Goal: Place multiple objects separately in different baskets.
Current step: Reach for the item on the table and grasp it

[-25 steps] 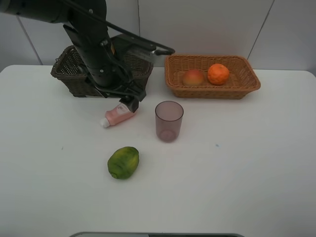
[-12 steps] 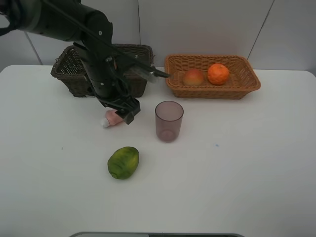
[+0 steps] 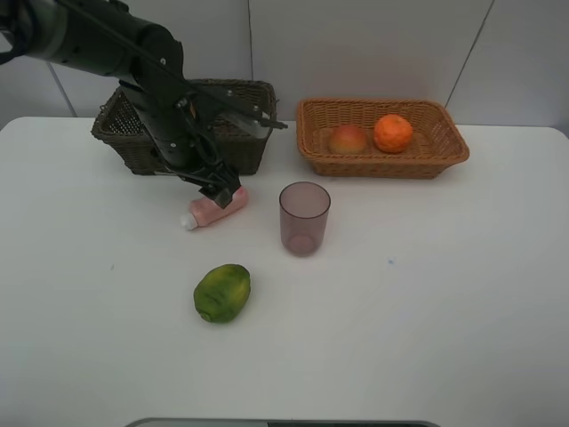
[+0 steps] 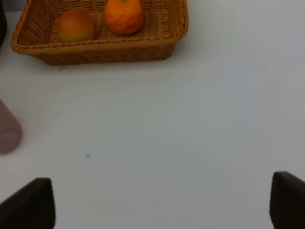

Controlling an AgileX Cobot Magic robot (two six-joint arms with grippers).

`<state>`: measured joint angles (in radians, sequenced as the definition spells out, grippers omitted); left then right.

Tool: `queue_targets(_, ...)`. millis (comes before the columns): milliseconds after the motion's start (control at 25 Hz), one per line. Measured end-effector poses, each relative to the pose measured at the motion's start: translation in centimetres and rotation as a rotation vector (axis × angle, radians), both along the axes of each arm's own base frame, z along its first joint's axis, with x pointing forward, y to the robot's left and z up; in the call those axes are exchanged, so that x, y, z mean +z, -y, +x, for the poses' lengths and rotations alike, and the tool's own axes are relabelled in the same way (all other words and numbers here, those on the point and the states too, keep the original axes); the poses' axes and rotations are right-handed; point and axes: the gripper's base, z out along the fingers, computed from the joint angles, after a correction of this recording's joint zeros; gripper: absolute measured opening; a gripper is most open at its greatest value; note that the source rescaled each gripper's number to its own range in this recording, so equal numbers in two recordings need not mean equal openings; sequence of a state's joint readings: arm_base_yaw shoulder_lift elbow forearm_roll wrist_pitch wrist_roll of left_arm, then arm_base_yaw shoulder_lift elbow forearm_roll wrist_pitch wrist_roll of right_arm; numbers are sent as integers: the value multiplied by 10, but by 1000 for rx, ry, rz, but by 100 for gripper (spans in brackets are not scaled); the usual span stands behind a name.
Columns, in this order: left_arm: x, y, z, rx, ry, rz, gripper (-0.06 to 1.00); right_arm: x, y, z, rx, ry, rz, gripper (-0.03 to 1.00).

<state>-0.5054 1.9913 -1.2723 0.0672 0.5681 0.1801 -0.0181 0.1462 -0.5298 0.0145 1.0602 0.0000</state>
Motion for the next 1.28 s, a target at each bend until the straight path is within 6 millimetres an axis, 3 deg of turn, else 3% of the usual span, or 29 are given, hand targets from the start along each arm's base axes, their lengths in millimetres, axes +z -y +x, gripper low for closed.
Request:
queue_targets(400, -38, 3, 4, -11, -40, 21, 99, 0, 0, 0, 0, 0, 0, 100)
queue_targets(880, -57, 5, 8, -15, -35, 16, 99, 0, 0, 0, 0, 0, 0, 100)
queue_targets(1280, -59, 5, 7, -11, -43, 16, 96, 0, 0, 0, 0, 0, 0, 100)
